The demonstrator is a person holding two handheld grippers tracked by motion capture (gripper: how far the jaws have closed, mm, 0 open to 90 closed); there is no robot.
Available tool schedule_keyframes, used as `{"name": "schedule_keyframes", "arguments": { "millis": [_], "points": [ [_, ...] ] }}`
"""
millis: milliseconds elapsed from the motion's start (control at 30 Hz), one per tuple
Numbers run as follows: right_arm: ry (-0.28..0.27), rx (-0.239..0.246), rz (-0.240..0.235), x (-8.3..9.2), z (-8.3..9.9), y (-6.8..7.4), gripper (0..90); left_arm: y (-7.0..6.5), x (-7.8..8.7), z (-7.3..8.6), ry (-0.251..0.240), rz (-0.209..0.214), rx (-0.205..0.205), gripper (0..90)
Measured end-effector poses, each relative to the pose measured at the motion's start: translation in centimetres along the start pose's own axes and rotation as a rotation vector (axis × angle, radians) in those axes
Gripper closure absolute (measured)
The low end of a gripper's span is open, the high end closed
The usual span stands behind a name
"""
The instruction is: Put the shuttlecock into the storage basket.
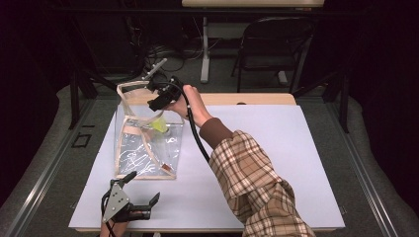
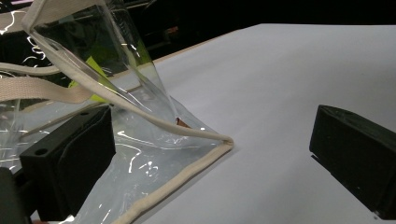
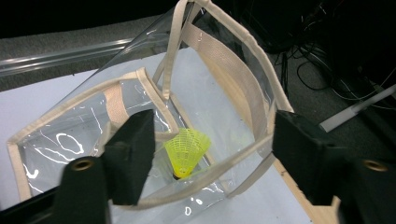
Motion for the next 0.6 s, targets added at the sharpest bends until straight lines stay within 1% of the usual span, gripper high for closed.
{"name": "schedule_keyframes", "arguments": {
  "millis": [167, 300, 367, 400, 600],
  "points": [
    [-0.018, -0.018, -0.017, 1.2, 0.4, -0.3, 15.6, 0.0, 0.0, 0.0, 0.000, 0.001, -0.001, 0.1],
    [-0.027, -0.026, -0.028, 2.2, 0.9, -0.6, 11.8, 0.0, -0.1, 0.0, 0.002, 0.002, 0.000, 0.1],
    [-0.028, -0.026, -0.023, 2.5, 1.1, -0.7, 8.5, 0.0, -0.1, -0.1, 0.001, 0.000, 0.000, 0.2],
    [-0.035, -0.036, -0.026, 3.0, 1.4, -0.8, 7.3, 0.0, -0.2, -0.1, 0.002, 0.002, 0.001, 0.1],
    [-0.031, -0.045, -0.030, 3.6, 2.4, -1.0, 4.7, -0.1, -0.2, 0.0, 0.004, 0.001, 0.000, 0.1]
  ]
}}
Point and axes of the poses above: each handheld gripper's, and its own axes: x roughly backward along the jaws, z roughly out of its underside, y roughly to its left, the point moved 3 cm from there along -x, roughly forward along the jaws, and after that the axes turned 3 degrees about -z, right-handed, at the moved point
